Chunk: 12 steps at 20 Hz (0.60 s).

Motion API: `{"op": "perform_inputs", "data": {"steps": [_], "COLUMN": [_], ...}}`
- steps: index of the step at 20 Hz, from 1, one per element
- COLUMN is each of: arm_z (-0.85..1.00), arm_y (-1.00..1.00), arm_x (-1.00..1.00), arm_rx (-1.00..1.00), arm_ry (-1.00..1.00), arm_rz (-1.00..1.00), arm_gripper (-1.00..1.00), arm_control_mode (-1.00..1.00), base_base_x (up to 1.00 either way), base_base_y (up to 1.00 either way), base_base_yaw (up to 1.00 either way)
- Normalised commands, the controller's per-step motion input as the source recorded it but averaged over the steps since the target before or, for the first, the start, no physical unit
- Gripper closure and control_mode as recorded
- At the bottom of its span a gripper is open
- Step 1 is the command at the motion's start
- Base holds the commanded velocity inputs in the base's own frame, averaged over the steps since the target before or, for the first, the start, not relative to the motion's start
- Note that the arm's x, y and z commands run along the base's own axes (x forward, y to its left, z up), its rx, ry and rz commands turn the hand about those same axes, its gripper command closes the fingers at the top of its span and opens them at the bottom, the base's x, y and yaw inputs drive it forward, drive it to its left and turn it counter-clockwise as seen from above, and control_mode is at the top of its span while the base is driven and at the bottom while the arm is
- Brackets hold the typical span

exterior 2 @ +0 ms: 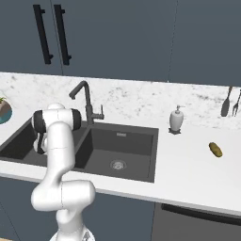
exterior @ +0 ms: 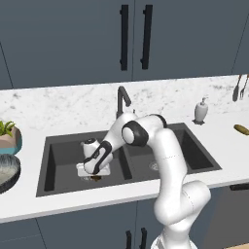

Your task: Pick the mushroom from the sink and place it in the bowl. Then pick the bowl and place it in the microwave. Then close the microwave door and press the start button.

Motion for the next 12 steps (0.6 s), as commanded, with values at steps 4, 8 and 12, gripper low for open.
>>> {"op": "perform_inputs", "data": {"steps": [4, 8, 12], "arm_z": [-0.18, 0.08, 0.49], "arm_y": [0.00, 0.00, 0.00], "arm_x": [-0.12, -0.41, -0.42], "arm_rx": [0.00, 0.00, 0.00], "arm_ry": [0.00, 0.00, -0.10], "arm_rz": [0.00, 0.00, 0.00], "arm_gripper": [1.00, 1.00, 1.00], "arm_control_mode": [-1.00, -1.00, -1.00], "base_base_x": [0.00, 0.00, 0.00], "base_base_y": [0.00, 0.00, 0.00], "base_base_yaw": [0.00, 0.00, 0.00]}}
